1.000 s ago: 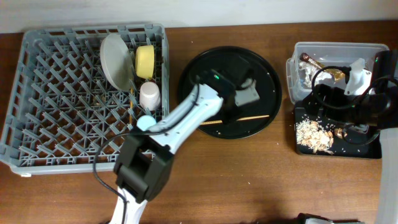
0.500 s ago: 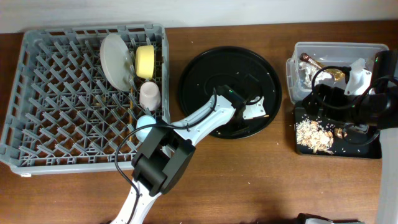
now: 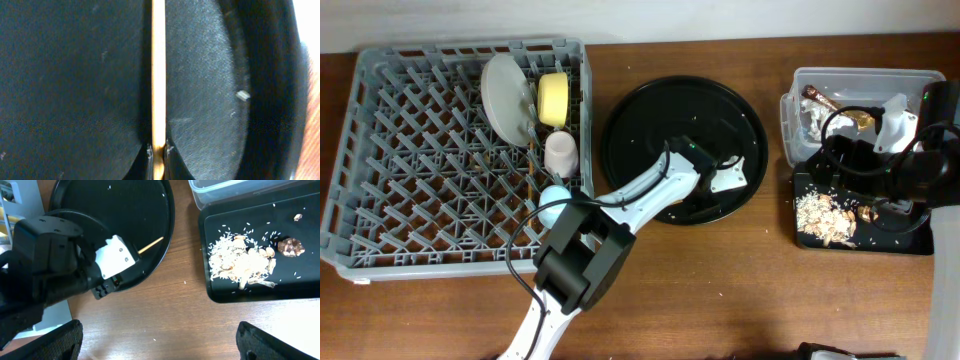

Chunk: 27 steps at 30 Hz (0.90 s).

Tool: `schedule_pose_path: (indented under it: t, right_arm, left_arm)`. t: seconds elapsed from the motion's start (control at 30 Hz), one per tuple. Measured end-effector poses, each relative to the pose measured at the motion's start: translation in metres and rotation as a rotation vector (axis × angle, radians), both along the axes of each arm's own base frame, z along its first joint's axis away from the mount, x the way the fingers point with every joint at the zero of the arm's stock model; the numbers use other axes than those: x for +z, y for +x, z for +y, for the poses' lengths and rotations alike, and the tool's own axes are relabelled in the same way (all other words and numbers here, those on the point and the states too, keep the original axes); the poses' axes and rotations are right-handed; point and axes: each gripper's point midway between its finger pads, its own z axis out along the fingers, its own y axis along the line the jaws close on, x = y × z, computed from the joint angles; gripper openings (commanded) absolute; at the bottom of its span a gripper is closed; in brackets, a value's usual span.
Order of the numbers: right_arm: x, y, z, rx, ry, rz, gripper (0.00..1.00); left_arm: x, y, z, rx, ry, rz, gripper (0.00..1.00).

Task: Sort waste into correct bins and load items into the dishwasher rack
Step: 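Carry the second chopstick into the rack beside the first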

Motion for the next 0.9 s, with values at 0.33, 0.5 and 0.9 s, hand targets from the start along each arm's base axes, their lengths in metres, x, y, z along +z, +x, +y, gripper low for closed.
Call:
schedule_pose_path:
  t: [0.33,0.5,0.9]
  right_arm:
    - [0.000,0.000,0.000,0.000,0.000,0.001,0.98]
    - [0.000,0.000,0.000,0.000,0.000,0.000,0.98]
    - [0.000,0.000,0.000,0.001,0.000,0.000,0.98]
  left_arm:
    - [0.190,0.064,0.076,0.504,-0.105,-0.119,0.00]
    - [0.270,0.036,0.205,0.880,-0.061,-0.137,0.00]
    - [0.198,0.023,0.347,1.325,0.058,-0.022,0.00]
